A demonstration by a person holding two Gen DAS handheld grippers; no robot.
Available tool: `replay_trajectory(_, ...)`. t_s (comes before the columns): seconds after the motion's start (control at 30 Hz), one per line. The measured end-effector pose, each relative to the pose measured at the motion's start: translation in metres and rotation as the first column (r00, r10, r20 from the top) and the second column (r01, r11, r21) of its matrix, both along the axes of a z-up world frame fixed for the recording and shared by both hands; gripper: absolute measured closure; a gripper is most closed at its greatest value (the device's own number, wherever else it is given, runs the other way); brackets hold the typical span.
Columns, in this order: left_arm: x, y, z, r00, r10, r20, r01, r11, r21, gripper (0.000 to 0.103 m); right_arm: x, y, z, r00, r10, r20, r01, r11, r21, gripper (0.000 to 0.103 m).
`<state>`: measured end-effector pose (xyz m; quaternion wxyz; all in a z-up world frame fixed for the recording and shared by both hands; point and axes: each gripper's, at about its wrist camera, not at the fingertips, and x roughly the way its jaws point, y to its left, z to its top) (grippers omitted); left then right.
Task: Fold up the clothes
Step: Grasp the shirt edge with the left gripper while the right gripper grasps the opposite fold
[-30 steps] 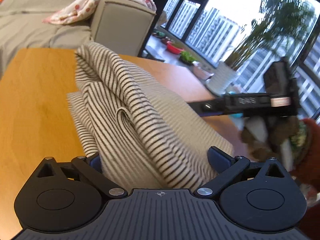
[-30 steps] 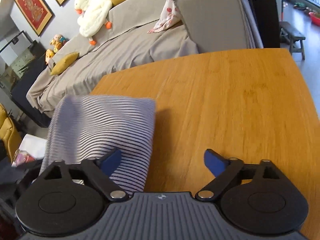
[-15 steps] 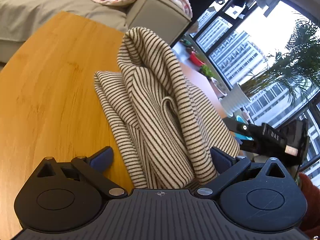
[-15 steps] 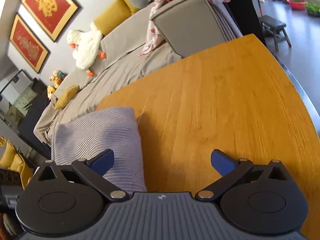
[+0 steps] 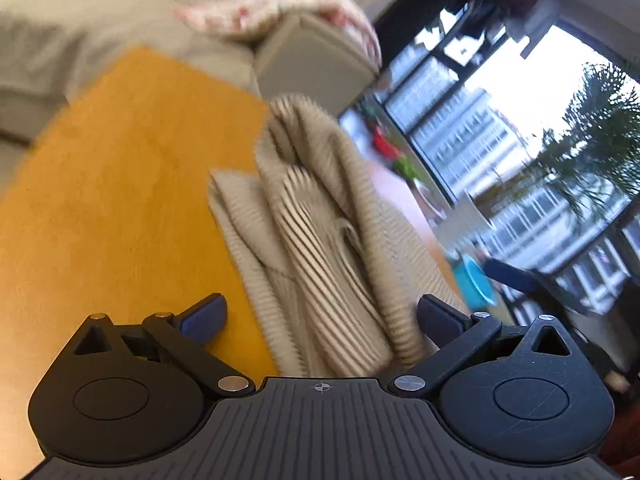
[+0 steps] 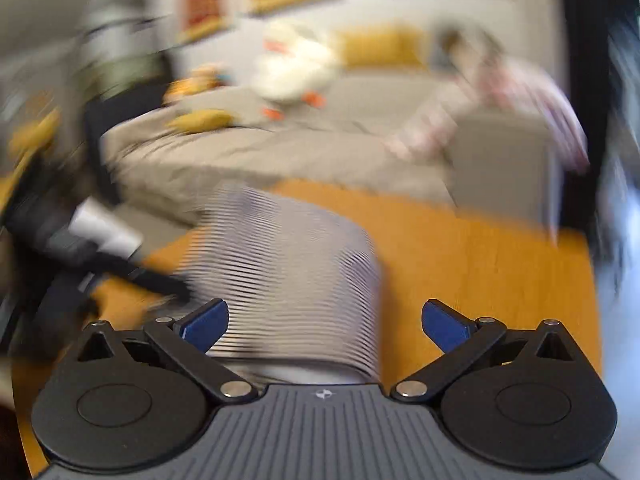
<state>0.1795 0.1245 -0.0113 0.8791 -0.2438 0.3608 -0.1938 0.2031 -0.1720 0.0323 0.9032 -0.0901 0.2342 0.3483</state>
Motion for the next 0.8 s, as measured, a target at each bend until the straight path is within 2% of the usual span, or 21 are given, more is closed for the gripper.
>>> replay_trajectory(0.07,-0.005,0.007,0.000,0.999,0.038,0.005,-0.038,0.999,0.004,0.000,-0.025,0.017,0.004,0.989,0.128,0.079,-0.121,0.989,-0.088,0.000)
replay_trajectory(0.1,-0.008,0.011,0.000,0.998,0.055,0.007,-0.055,0.998,0.006,0.001,-0.034,0.027,-0.001,0.980,0.171,0.098,-0.156,0.978,-0.142,0.000)
replay_trajectory(0.17,-0.010,0.011,-0.004,0.998,0.063,-0.005,-0.063,0.998,0.007,0.008,-0.048,0.045,-0.019,0.962,0.226,0.151,-0.181,0.947,-0.267,0.001)
replay_trajectory(0.2,-0.011,0.010,-0.005,0.998,0.059,-0.010,-0.059,0.998,0.015,0.021,-0.051,0.054,-0.030,0.954,0.240,0.181,-0.171,0.929,-0.328,0.006)
replay_trajectory(0.23,-0.014,0.010,-0.005,0.999,0.048,-0.011,-0.048,0.999,0.021,0.028,-0.050,0.060,-0.035,0.952,0.239,0.192,-0.161,0.923,-0.351,0.021)
replay_trajectory(0.27,-0.015,0.008,-0.005,0.999,0.037,-0.006,-0.037,0.999,0.019,0.028,-0.045,0.060,-0.033,0.957,0.221,0.186,-0.151,0.932,-0.330,0.035)
replay_trajectory(0.3,-0.017,0.007,-0.005,1.000,0.025,0.005,-0.025,1.000,0.009,0.028,-0.040,0.059,-0.027,0.965,0.200,0.168,-0.145,0.946,-0.290,0.042)
replay_trajectory(0.37,-0.020,0.006,-0.004,1.000,0.001,0.025,-0.001,1.000,-0.011,0.035,-0.025,0.047,-0.001,0.986,0.145,0.083,-0.134,0.983,-0.128,0.064)
replay_trajectory(0.4,-0.021,0.009,-0.006,0.999,-0.012,0.033,0.013,1.000,-0.023,0.044,-0.018,0.041,0.011,0.992,0.119,0.050,-0.116,0.992,-0.059,0.068)
replay_trajectory(0.47,-0.019,0.004,-0.009,0.999,-0.041,0.035,0.043,0.998,-0.044,0.059,-0.003,0.036,0.027,0.998,0.063,0.015,-0.063,0.998,0.020,0.089)
replay_trajectory(0.5,-0.018,0.001,-0.011,0.998,-0.055,0.037,0.057,0.997,-0.052,0.067,0.004,0.036,0.033,0.999,0.045,-0.007,-0.044,0.998,0.054,0.092)
replay_trajectory(0.53,-0.016,-0.004,-0.012,0.998,-0.059,0.036,0.061,0.997,-0.045,0.067,0.011,0.038,0.038,0.999,0.040,-0.029,-0.038,0.995,0.088,0.092)
replay_trajectory(0.67,-0.009,-0.015,-0.019,0.997,-0.067,0.026,0.067,0.997,-0.030,0.067,0.033,0.056,0.053,0.984,0.137,-0.112,-0.108,0.966,0.234,0.092)
replay_trajectory(0.8,-0.009,-0.015,-0.023,0.997,-0.068,0.026,0.069,0.997,-0.029,0.067,0.060,0.075,0.018,0.941,0.177,-0.289,-0.112,0.967,0.227,0.091)
